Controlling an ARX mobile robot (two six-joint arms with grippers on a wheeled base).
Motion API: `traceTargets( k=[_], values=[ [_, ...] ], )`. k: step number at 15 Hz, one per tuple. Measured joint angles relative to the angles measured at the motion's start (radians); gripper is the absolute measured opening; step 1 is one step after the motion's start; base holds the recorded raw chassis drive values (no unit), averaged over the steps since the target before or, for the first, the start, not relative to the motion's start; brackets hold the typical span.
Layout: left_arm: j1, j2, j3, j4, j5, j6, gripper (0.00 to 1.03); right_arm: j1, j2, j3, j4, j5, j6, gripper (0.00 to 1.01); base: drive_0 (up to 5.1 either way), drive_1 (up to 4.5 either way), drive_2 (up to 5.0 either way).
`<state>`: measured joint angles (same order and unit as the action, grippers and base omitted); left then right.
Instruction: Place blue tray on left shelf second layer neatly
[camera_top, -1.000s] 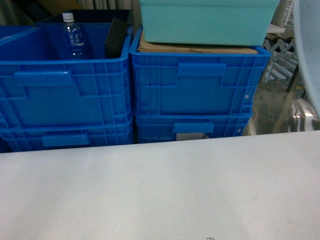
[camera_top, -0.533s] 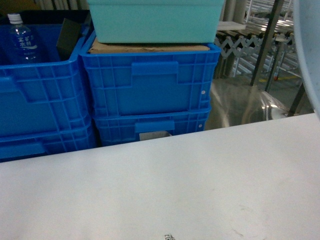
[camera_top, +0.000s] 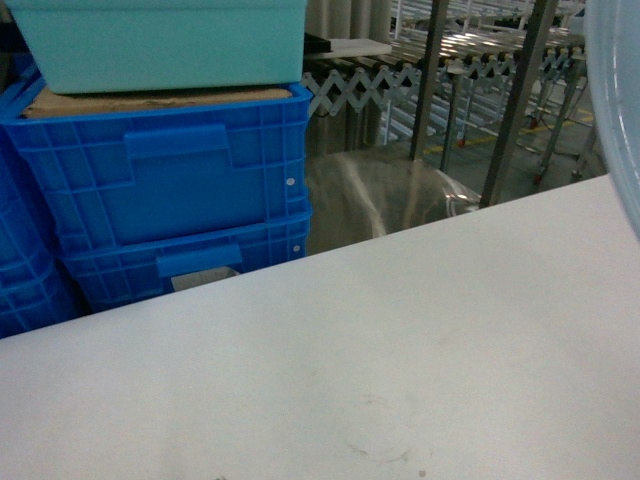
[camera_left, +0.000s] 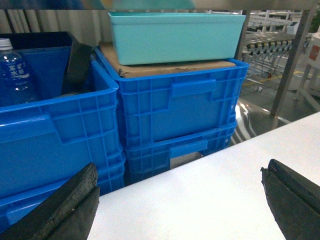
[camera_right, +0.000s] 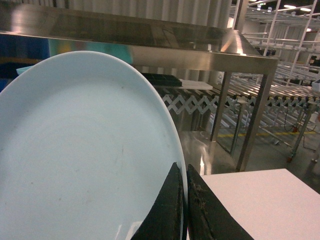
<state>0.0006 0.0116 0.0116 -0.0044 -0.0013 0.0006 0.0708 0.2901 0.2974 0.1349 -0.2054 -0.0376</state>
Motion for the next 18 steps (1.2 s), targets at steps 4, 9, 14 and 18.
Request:
traceTargets(
  k=[4,9,14,18],
  values=[
    [0.000,0.000,0.000,0.000,0.000,0.000,0.98,0.000,0.000,0.000,0.000,0.000,0.000,0.02,-1.5,-1.50,-1.5],
    [0.000,0.000,0.000,0.000,0.000,0.000,0.98,0.000,0.000,0.000,0.000,0.000,0.000,0.02,-1.5,-1.50,-1.5],
    [0.000,0.000,0.000,0.000,0.000,0.000,0.98,0.000,0.000,0.000,0.000,0.000,0.000,0.02,-1.5,-1.50,-1.5],
    [0.000,0.000,0.000,0.000,0.000,0.000,0.98,0.000,0.000,0.000,0.000,0.000,0.000,0.02,-1.5,-1.50,-1.5]
  ],
)
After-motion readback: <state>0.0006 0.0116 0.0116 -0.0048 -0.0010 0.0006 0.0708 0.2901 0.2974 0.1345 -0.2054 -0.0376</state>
